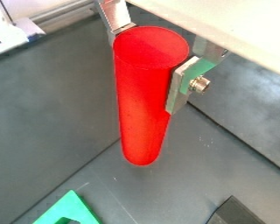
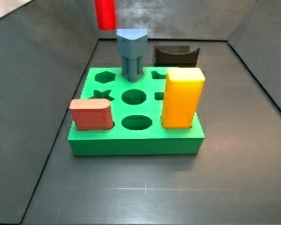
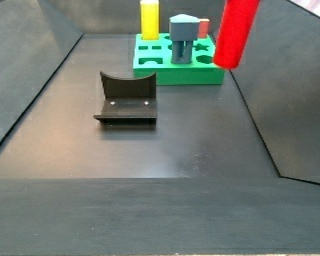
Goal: Pick up the round object. Move up. Move to above the board. Insert the round object.
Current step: Move to above the board.
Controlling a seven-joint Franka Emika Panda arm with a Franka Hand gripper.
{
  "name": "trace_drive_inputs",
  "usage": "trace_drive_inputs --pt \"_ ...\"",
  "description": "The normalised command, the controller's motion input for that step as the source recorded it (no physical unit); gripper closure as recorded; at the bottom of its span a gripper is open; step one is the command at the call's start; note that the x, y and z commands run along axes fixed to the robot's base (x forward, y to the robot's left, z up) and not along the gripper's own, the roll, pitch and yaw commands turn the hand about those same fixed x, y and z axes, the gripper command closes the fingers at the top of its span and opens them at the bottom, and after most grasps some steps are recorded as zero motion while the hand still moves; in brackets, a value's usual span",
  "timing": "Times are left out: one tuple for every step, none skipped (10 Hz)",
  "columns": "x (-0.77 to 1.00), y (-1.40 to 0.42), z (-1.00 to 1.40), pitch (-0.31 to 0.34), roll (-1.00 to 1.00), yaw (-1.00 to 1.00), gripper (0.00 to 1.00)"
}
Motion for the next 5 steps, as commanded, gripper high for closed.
trace_drive_inputs --pt "0.0 -0.03 0.77 0.08 -0.09 -0.03 1.0" --pt "0.01 -0.01 0.61 0.082 -0.08 -0.02 1.0" --pt "0.01 -0.01 0.45 0.085 -0.07 -0.02 1.0" --pt "0.01 -0.01 0.23 0.083 -0.06 -0.02 1.0" --pt "0.37 -1.0 0.14 0.341 0.17 -0.23 1.0"
